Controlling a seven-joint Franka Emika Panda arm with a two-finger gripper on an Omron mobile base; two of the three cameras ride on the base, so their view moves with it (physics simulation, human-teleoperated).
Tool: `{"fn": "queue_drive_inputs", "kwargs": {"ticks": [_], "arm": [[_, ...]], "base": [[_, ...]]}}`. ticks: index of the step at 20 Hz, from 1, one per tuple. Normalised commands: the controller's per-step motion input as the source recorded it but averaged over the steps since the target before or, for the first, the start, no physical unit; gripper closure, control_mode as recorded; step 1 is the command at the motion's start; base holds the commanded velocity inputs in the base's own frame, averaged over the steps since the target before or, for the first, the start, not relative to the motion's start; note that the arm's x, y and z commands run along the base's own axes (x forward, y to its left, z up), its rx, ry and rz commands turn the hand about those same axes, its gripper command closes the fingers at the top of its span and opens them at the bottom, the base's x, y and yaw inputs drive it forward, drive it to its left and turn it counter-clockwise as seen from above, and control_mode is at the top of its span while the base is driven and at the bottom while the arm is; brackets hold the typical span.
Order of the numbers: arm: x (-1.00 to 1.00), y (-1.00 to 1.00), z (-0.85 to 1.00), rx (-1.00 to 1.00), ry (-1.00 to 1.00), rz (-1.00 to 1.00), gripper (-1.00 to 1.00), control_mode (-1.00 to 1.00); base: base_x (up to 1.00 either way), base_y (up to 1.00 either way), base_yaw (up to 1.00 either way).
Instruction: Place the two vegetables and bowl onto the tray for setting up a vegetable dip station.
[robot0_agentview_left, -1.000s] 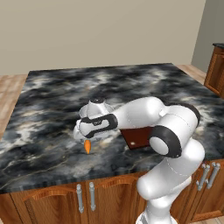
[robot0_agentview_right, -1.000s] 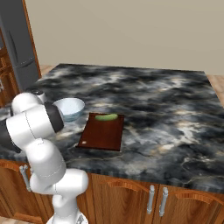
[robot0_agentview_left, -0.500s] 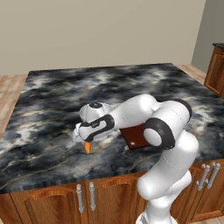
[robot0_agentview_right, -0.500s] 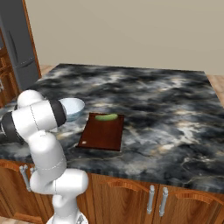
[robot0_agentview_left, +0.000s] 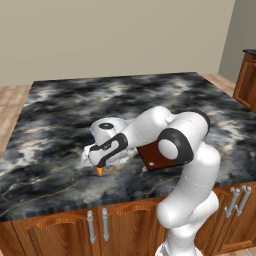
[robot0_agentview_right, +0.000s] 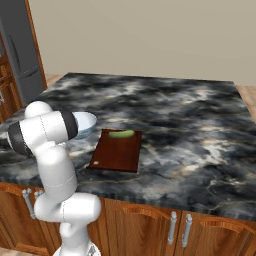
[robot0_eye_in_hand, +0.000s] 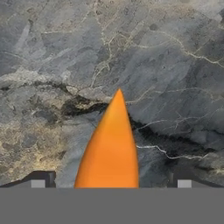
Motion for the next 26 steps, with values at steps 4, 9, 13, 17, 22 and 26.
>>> {"fn": "queue_drive_inputs", "kwargs": {"ticks": [4,9,13,17,22,26], "arm": [[0.03,0.05,-0.08,0.0,-0.01,0.0,1.0,-1.0],[0.0,0.0,0.0,0.0,0.0,0.0,1.0,-1.0],[-0.03,0.0,0.0,0.0,-0.02,0.0,1.0,-1.0],[-0.02,0.0,0.19,0.0,-0.12,-0.02,1.0,-1.0],[0.0,0.0,0.46,0.0,-0.12,-0.04,1.0,-1.0],[0.0,0.0,0.43,0.0,-0.02,-0.07,1.0,-1.0]], "base": [[0.0,0.0,0.0],[0.0,0.0,0.0],[0.0,0.0,0.0],[0.0,0.0,0.0],[0.0,0.0,0.0],[0.0,0.0,0.0]]}}
